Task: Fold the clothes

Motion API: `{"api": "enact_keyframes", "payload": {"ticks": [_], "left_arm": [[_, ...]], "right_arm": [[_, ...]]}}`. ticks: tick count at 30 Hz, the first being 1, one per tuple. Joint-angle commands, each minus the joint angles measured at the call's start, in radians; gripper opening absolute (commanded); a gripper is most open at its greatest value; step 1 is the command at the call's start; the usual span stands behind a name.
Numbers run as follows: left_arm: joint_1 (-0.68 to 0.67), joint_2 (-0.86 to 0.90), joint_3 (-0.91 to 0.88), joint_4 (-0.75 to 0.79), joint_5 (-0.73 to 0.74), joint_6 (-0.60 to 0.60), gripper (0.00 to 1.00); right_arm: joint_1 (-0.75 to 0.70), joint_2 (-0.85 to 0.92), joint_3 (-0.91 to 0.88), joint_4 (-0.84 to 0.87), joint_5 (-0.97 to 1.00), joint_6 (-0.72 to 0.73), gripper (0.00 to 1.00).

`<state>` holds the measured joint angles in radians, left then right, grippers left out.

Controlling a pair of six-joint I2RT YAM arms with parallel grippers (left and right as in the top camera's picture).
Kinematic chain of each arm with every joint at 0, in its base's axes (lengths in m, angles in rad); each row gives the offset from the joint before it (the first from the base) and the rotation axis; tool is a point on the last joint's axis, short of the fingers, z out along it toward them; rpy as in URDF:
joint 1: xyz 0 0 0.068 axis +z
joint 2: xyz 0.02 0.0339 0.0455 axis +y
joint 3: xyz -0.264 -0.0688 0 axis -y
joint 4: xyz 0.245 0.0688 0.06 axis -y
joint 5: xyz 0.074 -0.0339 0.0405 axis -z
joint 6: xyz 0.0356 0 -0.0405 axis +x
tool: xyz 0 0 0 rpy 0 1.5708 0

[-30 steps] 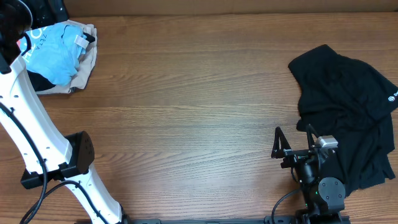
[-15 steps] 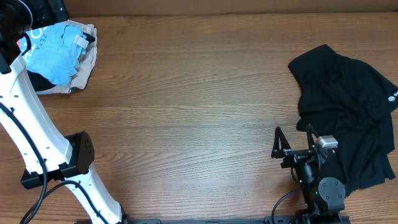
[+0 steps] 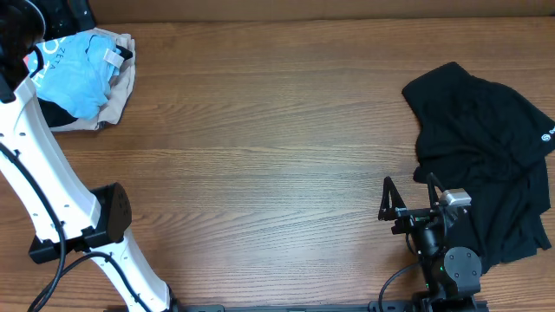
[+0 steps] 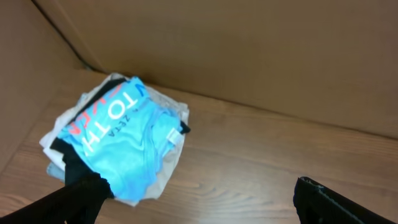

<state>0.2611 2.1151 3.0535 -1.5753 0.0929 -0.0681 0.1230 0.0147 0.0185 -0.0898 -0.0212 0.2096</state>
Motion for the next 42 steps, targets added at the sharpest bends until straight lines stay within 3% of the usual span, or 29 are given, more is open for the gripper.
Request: {"api": "enact_keyframes", "payload": {"ticks": [1,15,23,31,42], "left_arm": [[-0.013,-0.100,-0.132,0.002,-0.003,0.019,1.00],[-0.014,-0.782,-1.251,0.005,-0.003,0.020,1.00],[-0.014,-1.074,-1.630,0.034,-0.042,0.048,1.00],[-0.017,-1.319,-1.860,0.411,0.069,-0.049,1.00],[-0.165,-1.716,-2.448,1.069,0.121,-0.098,1.00]], "right_arm": [[-0.006,-0.012,-0.010,0.006,0.005,0.000,1.00],[-0.006,-0.012,-0.010,0.006,0.005,0.000,1.00],[-0.006,-0.012,-0.010,0.006,0.005,0.000,1.00],[-0.006,-0.012,-0.010,0.006,0.005,-0.001,1.00],[-0.006,-0.012,-0.010,0.006,0.005,0.000,1.00]]}}
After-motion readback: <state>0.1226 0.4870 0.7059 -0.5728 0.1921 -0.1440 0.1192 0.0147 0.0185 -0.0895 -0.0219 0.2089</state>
